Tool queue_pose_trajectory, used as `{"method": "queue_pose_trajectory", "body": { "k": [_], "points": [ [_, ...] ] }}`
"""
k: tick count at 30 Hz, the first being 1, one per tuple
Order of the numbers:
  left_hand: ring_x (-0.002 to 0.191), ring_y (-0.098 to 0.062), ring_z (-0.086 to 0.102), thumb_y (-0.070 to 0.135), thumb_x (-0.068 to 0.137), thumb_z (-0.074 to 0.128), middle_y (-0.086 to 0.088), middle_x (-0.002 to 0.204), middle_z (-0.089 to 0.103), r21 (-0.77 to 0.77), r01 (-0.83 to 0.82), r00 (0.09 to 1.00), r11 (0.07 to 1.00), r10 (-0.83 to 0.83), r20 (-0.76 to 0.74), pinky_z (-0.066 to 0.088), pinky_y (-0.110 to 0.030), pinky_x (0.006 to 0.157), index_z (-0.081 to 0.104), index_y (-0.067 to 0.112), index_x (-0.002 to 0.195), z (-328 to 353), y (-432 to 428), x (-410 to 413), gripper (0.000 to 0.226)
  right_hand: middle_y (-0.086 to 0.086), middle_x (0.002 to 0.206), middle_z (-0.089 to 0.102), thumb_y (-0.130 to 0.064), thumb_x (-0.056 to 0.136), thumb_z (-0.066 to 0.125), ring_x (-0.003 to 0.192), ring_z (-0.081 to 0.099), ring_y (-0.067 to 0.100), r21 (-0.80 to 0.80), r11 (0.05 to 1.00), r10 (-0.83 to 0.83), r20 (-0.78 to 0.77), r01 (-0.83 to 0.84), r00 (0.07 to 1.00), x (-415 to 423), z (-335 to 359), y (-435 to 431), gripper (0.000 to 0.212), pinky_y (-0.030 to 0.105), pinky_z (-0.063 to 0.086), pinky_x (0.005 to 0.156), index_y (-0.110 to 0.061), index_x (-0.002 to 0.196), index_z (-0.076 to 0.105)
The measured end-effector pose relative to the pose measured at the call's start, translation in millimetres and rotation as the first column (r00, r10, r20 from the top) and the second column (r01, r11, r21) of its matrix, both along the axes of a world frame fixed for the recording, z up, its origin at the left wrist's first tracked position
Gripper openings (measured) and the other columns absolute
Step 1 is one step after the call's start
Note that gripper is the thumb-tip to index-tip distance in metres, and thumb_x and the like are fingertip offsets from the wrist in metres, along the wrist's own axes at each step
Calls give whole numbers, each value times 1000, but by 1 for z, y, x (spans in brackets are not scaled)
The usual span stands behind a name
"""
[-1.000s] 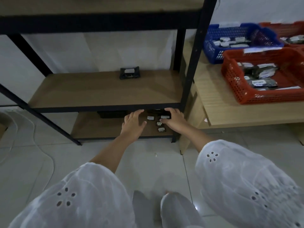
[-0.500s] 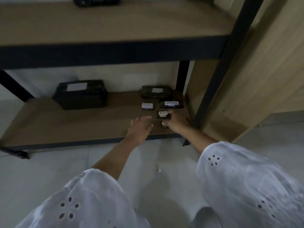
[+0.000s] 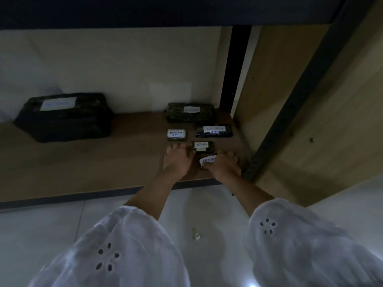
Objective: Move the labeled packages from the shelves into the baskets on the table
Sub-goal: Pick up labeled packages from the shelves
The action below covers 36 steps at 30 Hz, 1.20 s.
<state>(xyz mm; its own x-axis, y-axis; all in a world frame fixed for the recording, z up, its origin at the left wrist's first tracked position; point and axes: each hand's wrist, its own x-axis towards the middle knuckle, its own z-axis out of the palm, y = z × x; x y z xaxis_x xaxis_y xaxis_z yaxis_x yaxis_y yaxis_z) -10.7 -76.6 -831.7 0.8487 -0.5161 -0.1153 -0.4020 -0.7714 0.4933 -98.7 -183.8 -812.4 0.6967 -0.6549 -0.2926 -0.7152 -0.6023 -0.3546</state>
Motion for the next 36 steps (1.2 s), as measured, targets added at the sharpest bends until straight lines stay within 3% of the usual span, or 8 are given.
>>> {"method": "queue_pose_trajectory", "body": {
  "k": [5, 11, 20, 23, 27, 29, 33, 36],
  "points": [
    [132, -36, 26, 28, 99, 39, -13, 147, 32, 128, 103, 991, 986, -112, 72, 29, -44, 105, 36, 13, 141, -5, -30, 20, 45, 14, 135, 48, -40, 81, 71, 124, 45, 29, 108, 994, -21, 26, 18, 999, 9, -2, -10, 63, 36, 43, 100, -8, 131, 49],
    [140, -34, 12, 32, 99, 37, -6, 152, 25, 298, 223, 967, 928, -250, 56, 20, -47, 111, 27, 23, 147, -5, -40, 28, 49, 15, 127, 56, -23, 74, 80, 119, 52, 28, 332, 938, -141, 103, 100, 985, 10, -6, -19, 62, 41, 47, 98, -4, 125, 52],
    [115, -24, 49, 26, 85, 66, -10, 127, 54, -27, 178, 980, 984, -180, -82, 41, -32, 93, 50, 18, 124, -5, -31, 30, 42, 13, 121, 59, -12, 81, 72, 107, 60, 25, 507, 854, -257, 215, 117, 942, 3, -9, -23, 47, 37, 53, 89, -10, 123, 50],
    [104, -18, 56, 21, 82, 71, -6, 119, 59, -188, 100, 976, 977, -134, -175, 41, -20, 82, 53, 13, 122, -4, -22, 29, 45, 12, 119, 62, -14, 93, 58, 81, 64, 17, 637, 755, -360, 205, 155, 910, 0, -3, -22, 33, 21, 48, 58, -10, 124, 49],
    [76, 1, 55, 17, 75, 77, 10, 90, 60, -365, -100, 950, 926, -20, -313, 36, 1, 56, 57, 18, 106, 12, -1, 20, 37, 6, 109, 62, -18, 97, 51, 64, 61, 10, 732, 654, -451, 174, 191, 876, -10, 10, -16, 25, 20, 40, 51, -16, 121, 48],
    [72, 2, 56, 14, 73, 78, 14, 83, 60, -422, -226, 911, 878, 37, -411, 40, -2, 57, 58, 22, 97, 31, 12, 8, 32, 1, 97, 61, -18, 97, 51, 55, 61, 7, 763, 607, -491, 141, 221, 860, -20, 27, -7, 14, 18, 40, 46, -20, 111, 48],
    [90, -17, 62, 9, 77, 75, -2, 104, 62, -401, -441, 796, 803, 143, -588, 52, -27, 74, 61, 17, 105, 82, 37, -25, 33, -3, 81, 61, -17, 97, 51, 58, 58, 8, 772, 590, -462, 83, 236, 883, -45, 79, 13, 9, 23, 37, 52, -19, 105, 49],
    [91, -21, 62, 8, 77, 74, -11, 114, 64, -378, -559, 705, 738, 183, -686, 53, -25, 68, 60, 9, 114, 128, 54, -51, 39, 1, 85, 62, -16, 97, 51, 58, 56, 10, 786, 568, -451, 49, 244, 891, -63, 128, 27, 16, 20, 37, 46, -16, 113, 50]
  ]
}}
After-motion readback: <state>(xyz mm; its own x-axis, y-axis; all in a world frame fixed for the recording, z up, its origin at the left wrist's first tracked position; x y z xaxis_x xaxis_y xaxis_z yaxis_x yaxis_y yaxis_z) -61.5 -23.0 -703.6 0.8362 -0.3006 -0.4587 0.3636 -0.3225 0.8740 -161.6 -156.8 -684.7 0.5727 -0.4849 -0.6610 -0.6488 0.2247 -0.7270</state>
